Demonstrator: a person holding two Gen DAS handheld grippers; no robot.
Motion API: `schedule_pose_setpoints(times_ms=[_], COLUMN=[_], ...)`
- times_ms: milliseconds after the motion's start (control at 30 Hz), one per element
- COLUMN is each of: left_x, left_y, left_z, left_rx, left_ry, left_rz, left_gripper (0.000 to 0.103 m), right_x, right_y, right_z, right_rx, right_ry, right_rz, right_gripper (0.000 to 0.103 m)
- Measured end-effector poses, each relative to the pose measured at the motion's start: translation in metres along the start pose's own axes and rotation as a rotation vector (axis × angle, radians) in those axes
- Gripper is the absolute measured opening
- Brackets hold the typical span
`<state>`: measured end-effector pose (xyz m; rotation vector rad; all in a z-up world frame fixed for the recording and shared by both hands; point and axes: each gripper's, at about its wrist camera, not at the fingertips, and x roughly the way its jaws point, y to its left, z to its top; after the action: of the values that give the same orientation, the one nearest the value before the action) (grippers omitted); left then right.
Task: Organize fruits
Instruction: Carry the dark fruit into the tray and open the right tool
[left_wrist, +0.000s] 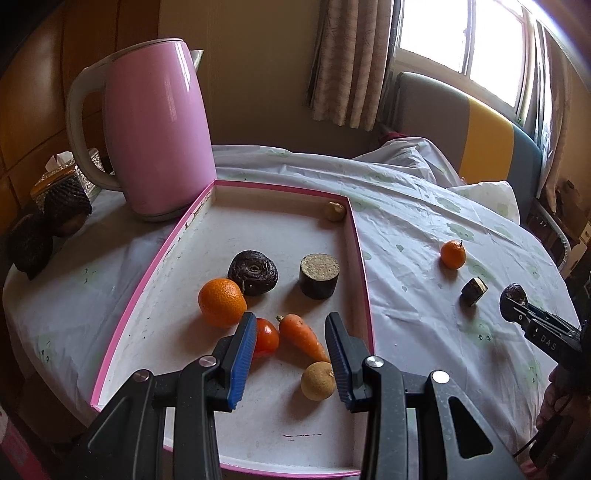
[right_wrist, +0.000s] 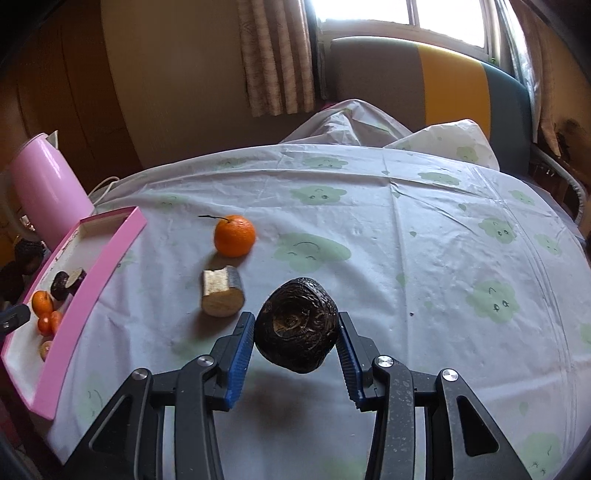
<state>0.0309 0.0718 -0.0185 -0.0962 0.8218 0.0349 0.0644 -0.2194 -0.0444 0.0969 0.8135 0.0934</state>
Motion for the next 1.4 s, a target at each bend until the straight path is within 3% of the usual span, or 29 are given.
schedule_pose_setpoints(times_ms=[333,633,933,1033,1100,1400], left_x=[-0.001,0.0,0.005,0.007,0.008,0.005], left_y=[0.017,0.029,0.039,0.041,0.041,0.033], left_z=[-0.004,-0.006,-0.007,-0.008,-0.008,-0.006], left_rx=[-0.036,-0.061,-0.085,-0.09,-0.091,-0.078], left_ry=[-0.001,-0.003,0.006,0.013,0.016,0.01], left_rz=[0.012,0.005,0.019,0.021,0.02,0.005], left_gripper=[0.039,0.039,0.039,0.039,0.039,0.039], right_x=[0.005,0.014,0.05,0.06,0.061,0.04], right_y=[0.084,0.148,0.189,0.194,0.195,0.173], right_z=[0.023,0.045,0.065,0.069,0.069,0.055], right_rx=[-0.112,-0.188,-0.181,-0.149,-0.133,-0.116], right_ry=[0.035,0.042,0.089,0.103,0.097,0.064], right_rz=[0.225,0.339,0.386,0.415,0.415,0.374], right_gripper=[0.044,0.044,0.045,0.05,0.058,0.058])
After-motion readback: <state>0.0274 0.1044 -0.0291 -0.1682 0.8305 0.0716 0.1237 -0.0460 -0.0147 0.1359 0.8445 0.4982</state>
